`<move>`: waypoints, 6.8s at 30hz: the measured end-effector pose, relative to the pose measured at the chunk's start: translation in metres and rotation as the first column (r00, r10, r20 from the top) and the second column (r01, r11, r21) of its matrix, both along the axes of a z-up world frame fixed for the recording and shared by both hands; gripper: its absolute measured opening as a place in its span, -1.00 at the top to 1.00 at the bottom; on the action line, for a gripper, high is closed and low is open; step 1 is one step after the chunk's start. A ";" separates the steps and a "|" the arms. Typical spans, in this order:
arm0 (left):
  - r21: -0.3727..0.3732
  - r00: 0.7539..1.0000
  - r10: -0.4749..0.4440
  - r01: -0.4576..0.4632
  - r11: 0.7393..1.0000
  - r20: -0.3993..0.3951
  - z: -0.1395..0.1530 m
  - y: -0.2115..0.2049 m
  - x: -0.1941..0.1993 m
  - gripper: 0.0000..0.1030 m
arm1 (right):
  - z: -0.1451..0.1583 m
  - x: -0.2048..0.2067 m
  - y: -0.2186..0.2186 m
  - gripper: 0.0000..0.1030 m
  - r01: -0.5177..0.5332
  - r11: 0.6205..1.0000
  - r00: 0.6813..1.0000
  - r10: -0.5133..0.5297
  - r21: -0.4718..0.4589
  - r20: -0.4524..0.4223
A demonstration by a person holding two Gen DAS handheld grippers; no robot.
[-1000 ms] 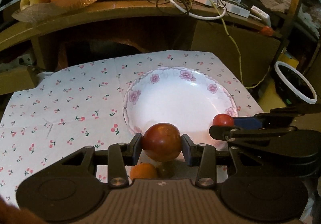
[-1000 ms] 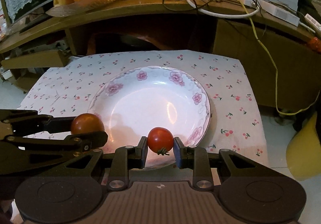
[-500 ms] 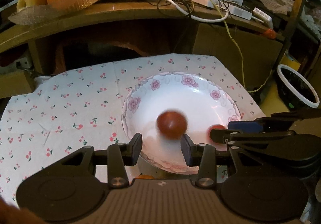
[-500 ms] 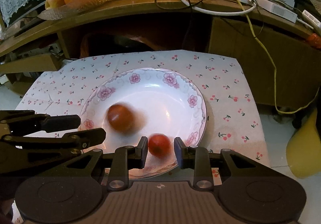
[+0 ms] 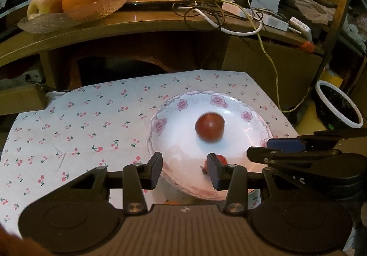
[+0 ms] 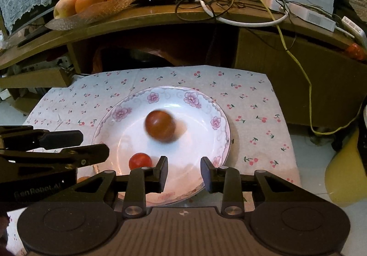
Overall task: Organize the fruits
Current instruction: 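Carry both fruits over the white plate and open both tools to drop them, then withdraw both tools from the plate toward the remaining fruits, then grasp a red tomato with the right tool while the left tool grasps a brown kiwi, then carry the tomato and kiwi over the plate and open both tools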
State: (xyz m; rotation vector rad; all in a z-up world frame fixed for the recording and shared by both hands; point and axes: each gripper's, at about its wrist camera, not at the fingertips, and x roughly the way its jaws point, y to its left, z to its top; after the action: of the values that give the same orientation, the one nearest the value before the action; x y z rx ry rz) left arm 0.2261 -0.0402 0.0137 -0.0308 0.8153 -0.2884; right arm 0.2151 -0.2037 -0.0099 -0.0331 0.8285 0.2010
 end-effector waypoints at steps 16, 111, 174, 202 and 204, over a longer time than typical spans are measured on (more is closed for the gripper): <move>0.042 1.000 -0.011 0.012 0.999 -0.017 0.005 0.040 -0.038 0.07 | 0.001 -0.030 0.015 0.24 -0.106 0.994 0.994 0.106 -0.008 -0.016; 0.140 0.956 -0.263 0.280 0.950 -0.127 -0.044 0.041 -0.079 0.25 | -0.033 -0.058 0.049 0.25 -0.446 0.893 0.889 0.435 -0.059 -0.143; 0.140 0.981 -0.187 0.191 0.972 -0.042 -0.016 -0.026 0.001 0.38 | -0.004 -0.004 0.001 0.33 -0.188 0.982 0.982 0.187 -0.031 -0.042; 0.156 0.988 -0.151 0.152 0.976 -0.019 -0.016 -0.023 0.011 0.37 | -0.003 0.007 0.003 0.26 -0.170 0.985 0.985 0.170 -0.029 -0.011; 0.154 0.989 -0.151 0.151 0.976 -0.013 -0.015 -0.022 0.010 0.37 | -0.002 0.006 0.003 0.26 -0.171 0.985 0.985 0.170 -0.028 -0.009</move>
State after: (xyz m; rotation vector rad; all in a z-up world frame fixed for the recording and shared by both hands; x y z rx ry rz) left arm 0.2359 -0.0623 -0.0009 0.1771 0.8409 -0.3674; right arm 0.2213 -0.2005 -0.0122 -0.1305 0.8359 0.3508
